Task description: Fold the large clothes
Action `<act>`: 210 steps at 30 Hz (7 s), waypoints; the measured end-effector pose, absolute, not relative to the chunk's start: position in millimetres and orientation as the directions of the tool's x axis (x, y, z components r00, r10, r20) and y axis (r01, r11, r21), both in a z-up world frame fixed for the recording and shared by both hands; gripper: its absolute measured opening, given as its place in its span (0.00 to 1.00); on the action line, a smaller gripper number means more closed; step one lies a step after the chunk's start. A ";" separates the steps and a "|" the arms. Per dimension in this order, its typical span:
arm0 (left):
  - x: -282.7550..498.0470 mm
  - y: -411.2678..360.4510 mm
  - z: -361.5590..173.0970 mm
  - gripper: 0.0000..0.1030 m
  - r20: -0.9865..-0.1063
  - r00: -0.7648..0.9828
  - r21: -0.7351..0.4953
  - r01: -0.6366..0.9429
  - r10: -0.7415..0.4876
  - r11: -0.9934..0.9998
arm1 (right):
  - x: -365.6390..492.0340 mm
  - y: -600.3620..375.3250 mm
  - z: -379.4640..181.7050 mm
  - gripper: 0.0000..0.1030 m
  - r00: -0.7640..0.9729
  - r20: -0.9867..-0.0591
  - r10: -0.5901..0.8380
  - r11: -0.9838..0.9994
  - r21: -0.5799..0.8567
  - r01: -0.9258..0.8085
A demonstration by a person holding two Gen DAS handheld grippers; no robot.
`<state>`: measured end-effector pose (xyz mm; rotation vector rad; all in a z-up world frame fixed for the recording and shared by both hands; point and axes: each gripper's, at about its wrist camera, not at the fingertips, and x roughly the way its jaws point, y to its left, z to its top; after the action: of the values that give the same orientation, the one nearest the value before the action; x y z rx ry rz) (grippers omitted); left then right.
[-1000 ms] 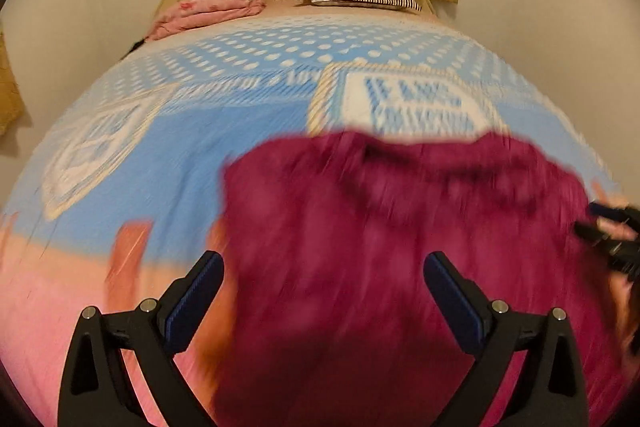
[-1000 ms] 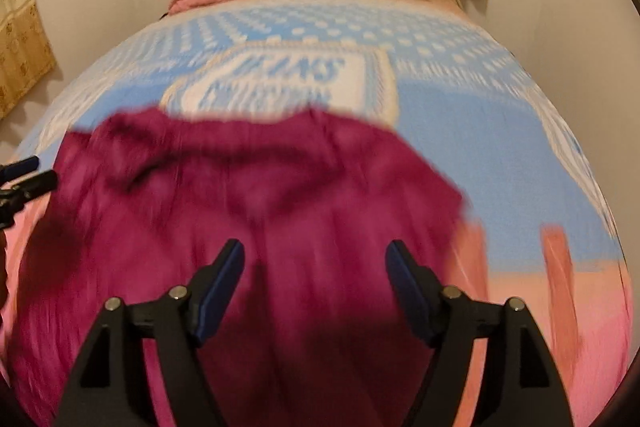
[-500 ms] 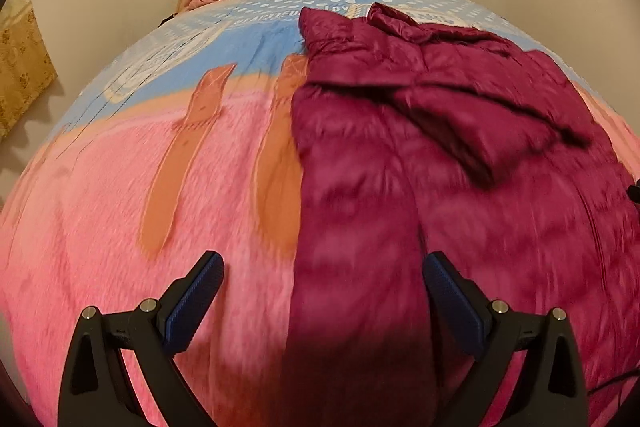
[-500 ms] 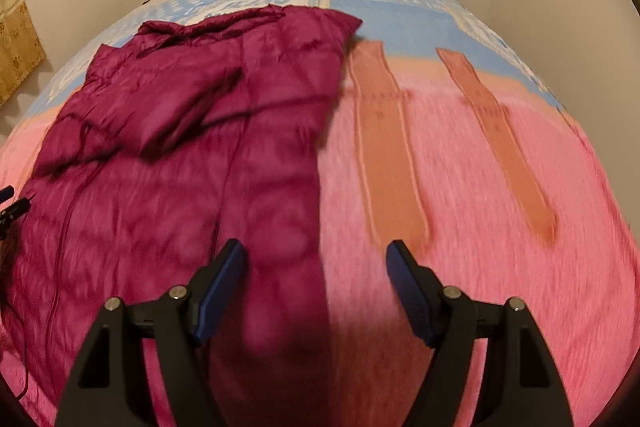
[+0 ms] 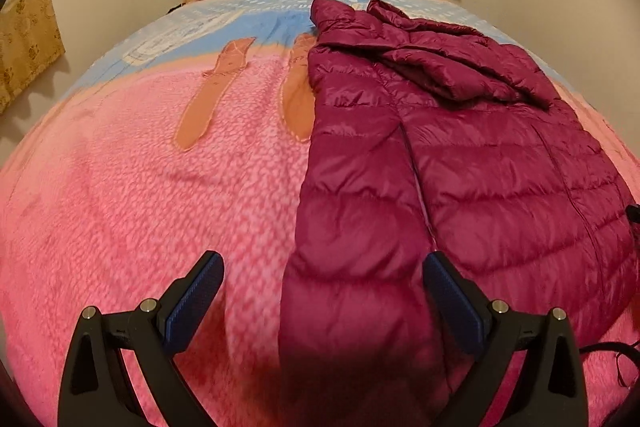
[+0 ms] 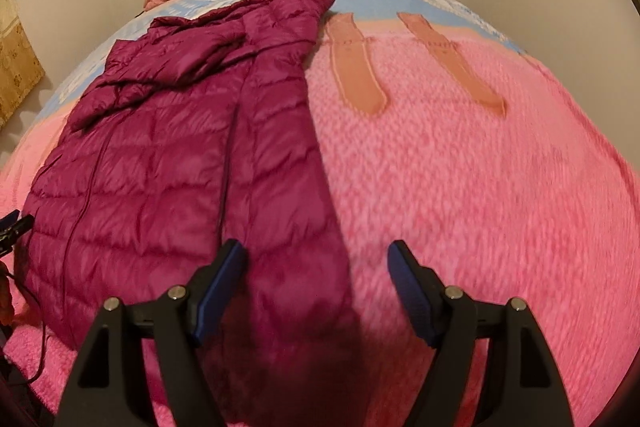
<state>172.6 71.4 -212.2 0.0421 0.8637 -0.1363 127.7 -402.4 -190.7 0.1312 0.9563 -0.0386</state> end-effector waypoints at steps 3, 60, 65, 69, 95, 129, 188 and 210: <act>158.0 74.2 -212.7 0.97 -0.761 0.633 -0.060 0.153 -0.144 0.986 | 115.3 -398.4 -193.6 0.75 0.576 -0.817 0.039 0.991 0.105 0.082; 298.6 56.7 -83.7 0.06 -0.517 0.842 0.009 0.189 -0.157 0.982 | 193.6 -370.2 -40.5 0.09 0.882 -0.461 0.099 0.987 0.158 -0.028; 347.8 57.6 -100.2 0.33 -0.566 0.821 -0.015 0.084 -0.078 0.996 | 237.1 -382.2 -60.4 0.09 0.858 -0.508 0.076 0.986 0.165 0.010; 367.1 64.7 -103.1 0.90 -0.489 0.868 0.028 -0.085 0.088 0.996 | 275.7 -390.9 -78.9 0.09 0.839 -0.541 0.060 0.980 0.190 0.053; 423.2 -11.1 -122.8 0.91 -0.437 0.879 0.143 -0.141 0.190 0.980 | 338.9 -340.3 -71.8 0.86 0.860 -0.501 -0.094 0.987 0.065 0.145; 476.2 -32.4 -200.7 0.92 -0.624 0.745 0.237 -0.106 0.235 0.966 | 395.2 -305.4 -171.4 0.79 0.720 -0.684 -0.115 0.987 0.004 0.162; 456.7 -27.5 -172.3 0.96 -0.688 0.712 0.141 -0.059 0.141 0.988 | 398.2 -296.5 -169.1 0.88 0.642 -0.746 -0.176 0.982 -0.086 0.168; 438.3 -38.6 -212.3 0.97 -0.689 0.702 0.199 -0.055 0.180 0.978 | 367.6 -238.3 -192.8 0.94 0.666 -0.740 -0.094 0.996 -0.072 0.060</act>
<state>438.3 -38.6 -212.3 0.1684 0.7831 0.1311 367.6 -238.3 -192.8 -0.0429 0.8381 -0.0873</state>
